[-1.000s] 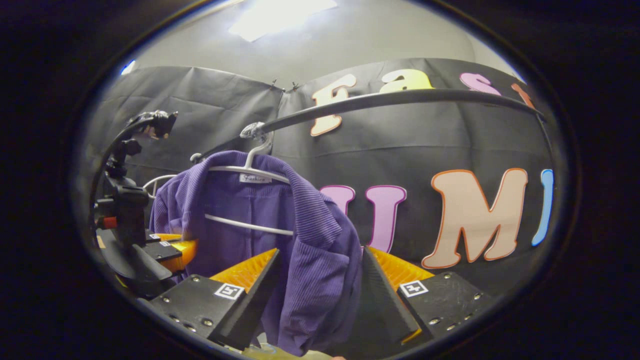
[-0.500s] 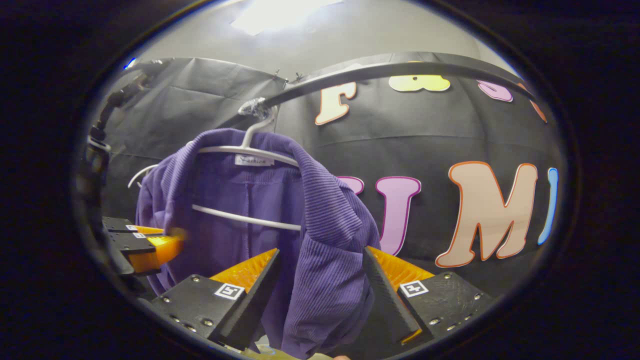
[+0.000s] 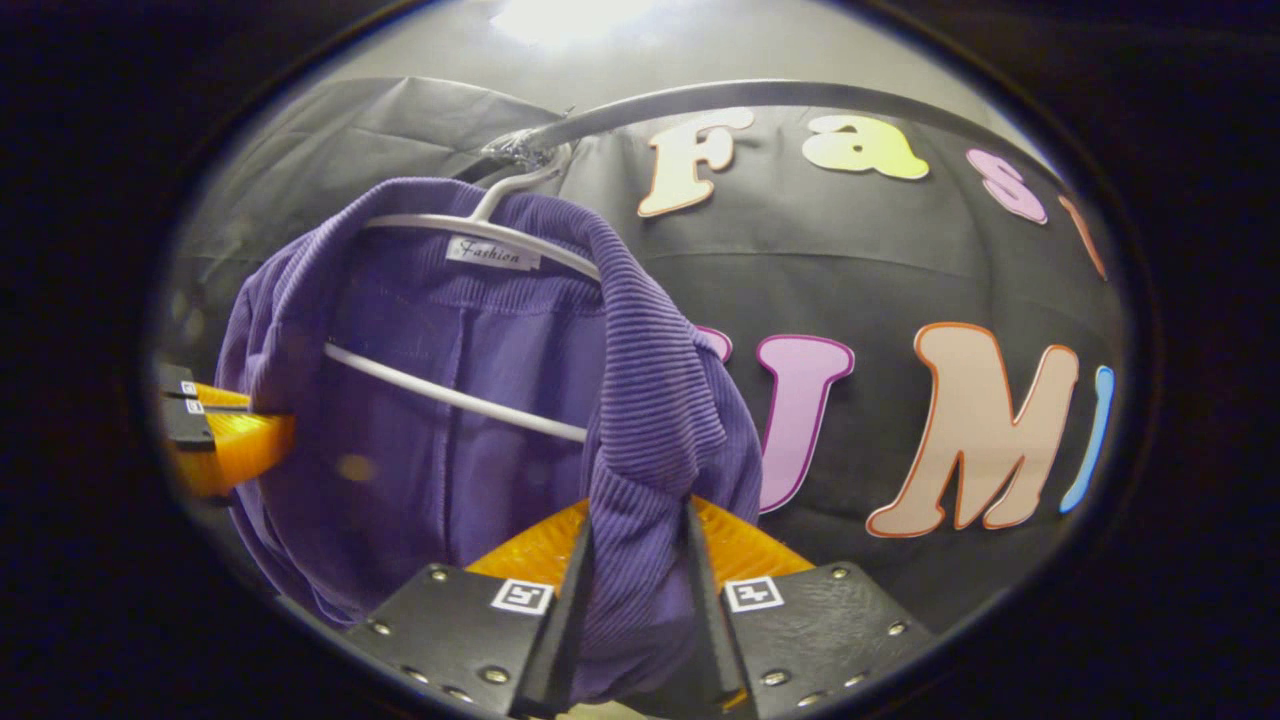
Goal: Grasp the clothes on the hanger with both hands and then place them into the laundry hamper below.
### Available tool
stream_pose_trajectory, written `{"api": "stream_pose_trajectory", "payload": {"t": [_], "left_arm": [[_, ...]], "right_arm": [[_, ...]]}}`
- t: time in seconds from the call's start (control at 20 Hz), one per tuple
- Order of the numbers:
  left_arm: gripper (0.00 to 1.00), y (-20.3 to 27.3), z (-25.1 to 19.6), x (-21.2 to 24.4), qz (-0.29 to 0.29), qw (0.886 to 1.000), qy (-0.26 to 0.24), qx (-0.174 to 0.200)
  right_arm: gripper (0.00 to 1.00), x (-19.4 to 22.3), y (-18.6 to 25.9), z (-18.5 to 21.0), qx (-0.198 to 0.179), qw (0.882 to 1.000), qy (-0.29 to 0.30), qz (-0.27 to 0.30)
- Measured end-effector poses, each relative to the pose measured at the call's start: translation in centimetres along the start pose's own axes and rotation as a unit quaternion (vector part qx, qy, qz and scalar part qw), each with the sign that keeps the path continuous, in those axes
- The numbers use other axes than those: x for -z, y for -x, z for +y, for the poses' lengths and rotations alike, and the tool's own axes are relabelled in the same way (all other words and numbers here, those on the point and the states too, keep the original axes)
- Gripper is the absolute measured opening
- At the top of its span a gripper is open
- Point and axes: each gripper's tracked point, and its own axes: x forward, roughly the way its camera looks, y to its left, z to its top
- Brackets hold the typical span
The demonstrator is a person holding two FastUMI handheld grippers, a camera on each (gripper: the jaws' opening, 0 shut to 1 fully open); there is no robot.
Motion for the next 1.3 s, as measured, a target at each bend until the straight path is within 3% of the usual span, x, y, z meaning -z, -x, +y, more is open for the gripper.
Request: {"api": "stream_pose_trajectory", "payload": {"t": [0.15, 0.35, 0.4, 0.45, 0.7, 1.3], "left_arm": [[0.01, 0.2, 0.5, -0.3, -0.001, 1.000, -0.001, -0.005], [0.01, 0.7, 1.3, -0.9, -0.005, 1.000, 0.001, -0.007], [0.01, 0.8, 1.7, -1.2, -0.008, 1.000, -0.001, -0.011], [0.01, 0.9, 2.1, -1.5, -0.012, 1.000, -0.003, -0.014], [0.00, 1.2, 3.4, -2.2, -0.017, 1.000, 0.002, -0.023], [0.02, 2.8, 8.1, -7.0, -0.063, 0.996, 0.001, -0.061]], "right_arm": [[0.19, 0.4, 0.1, -0.8, 0.020, 1.000, -0.002, 0.012], [0.15, 0.0, 0.8, -0.9, 0.022, 1.000, -0.009, 0.015], [0.16, -0.1, 1.1, -1.9, 0.043, 0.999, 0.003, 0.018], [0.00, 0.0, -0.3, -1.8, 0.038, 0.999, 0.005, 0.011], [0.02, -0.5, 0.6, -2.2, 0.050, 0.999, 0.008, 0.016], [0.01, -4.0, 0.7, -7.0, 0.120, 0.992, 0.043, -0.021]]}}
